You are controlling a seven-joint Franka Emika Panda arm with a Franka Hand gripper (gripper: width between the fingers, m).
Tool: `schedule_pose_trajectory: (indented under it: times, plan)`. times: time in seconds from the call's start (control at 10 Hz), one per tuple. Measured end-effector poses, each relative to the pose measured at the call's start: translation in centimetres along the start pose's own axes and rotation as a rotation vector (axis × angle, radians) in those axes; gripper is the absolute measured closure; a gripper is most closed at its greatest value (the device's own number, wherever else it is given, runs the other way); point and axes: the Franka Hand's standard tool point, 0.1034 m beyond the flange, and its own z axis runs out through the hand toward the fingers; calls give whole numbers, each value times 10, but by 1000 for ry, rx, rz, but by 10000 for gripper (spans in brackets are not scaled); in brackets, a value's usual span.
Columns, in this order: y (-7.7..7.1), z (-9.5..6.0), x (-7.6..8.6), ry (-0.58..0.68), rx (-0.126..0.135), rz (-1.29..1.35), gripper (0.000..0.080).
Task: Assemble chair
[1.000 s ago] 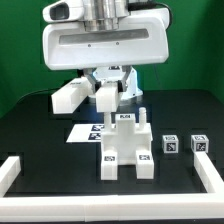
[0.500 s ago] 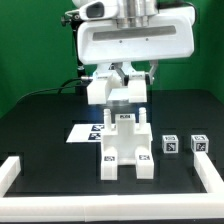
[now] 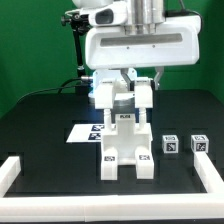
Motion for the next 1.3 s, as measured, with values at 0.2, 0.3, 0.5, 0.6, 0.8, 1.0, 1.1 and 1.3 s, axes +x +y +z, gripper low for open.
schedule_pose_trajectory:
  times: [0.2, 0.3, 0.5, 0.6, 0.8, 1.0, 1.1, 1.3]
  plan:
    - [-2, 11, -3, -15, -7, -7, 515]
    - [-1, 12, -3, -15, -8, -6, 515]
    - [-1, 12, 0, -1, -7, -9, 515]
    - [-1, 12, 1, 0, -7, -13, 515]
    - [4, 12, 6, 24, -7, -32, 515]
    - [11, 18, 5, 18, -12, -37, 515]
    - [12, 20, 4, 15, -14, -35, 515]
    - [13, 28, 2, 5, -19, -35, 515]
